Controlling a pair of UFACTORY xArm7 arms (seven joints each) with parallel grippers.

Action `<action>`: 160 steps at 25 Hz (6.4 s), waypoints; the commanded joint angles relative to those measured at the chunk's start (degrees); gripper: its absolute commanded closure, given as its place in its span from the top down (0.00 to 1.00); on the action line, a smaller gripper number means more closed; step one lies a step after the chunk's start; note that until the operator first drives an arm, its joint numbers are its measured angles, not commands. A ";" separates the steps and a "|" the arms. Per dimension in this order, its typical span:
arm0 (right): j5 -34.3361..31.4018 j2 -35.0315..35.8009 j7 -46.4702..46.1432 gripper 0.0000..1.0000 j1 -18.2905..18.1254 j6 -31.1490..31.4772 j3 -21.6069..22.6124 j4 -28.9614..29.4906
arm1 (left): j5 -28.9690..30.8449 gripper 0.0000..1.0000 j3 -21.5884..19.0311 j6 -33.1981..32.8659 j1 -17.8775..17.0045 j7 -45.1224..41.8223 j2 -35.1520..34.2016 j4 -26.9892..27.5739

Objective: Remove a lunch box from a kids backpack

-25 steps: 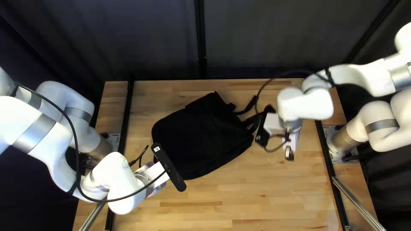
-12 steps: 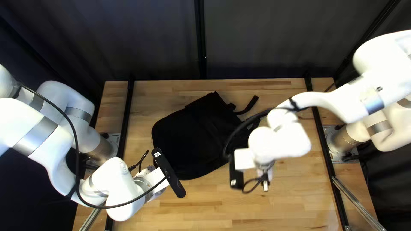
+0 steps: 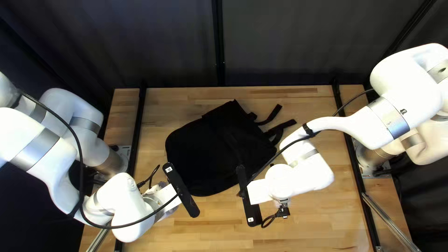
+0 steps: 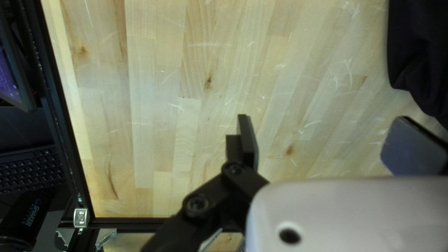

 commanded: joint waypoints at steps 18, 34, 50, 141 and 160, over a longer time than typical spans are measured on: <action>-27.37 3.24 -1.34 1.00 8.34 -0.91 1.44 3.97 | -0.90 0.00 1.05 -3.10 0.73 -0.62 1.14 -1.18; -53.85 10.02 -0.69 1.00 6.85 -17.36 -4.33 3.17 | -1.58 0.00 0.94 -0.76 0.18 0.62 0.64 0.26; -58.62 15.48 -3.41 1.00 0.13 -33.24 -7.27 8.27 | -1.64 0.00 1.03 -1.22 0.15 0.71 0.41 -0.17; -61.53 11.95 13.85 0.00 4.02 -35.22 -7.06 -2.51 | 21.23 1.00 -1.33 -5.90 -0.03 -9.81 14.47 7.27; -63.92 11.94 15.78 0.00 4.30 -36.39 -7.61 -3.91 | 26.35 0.00 0.38 -8.76 1.38 -13.21 18.47 8.44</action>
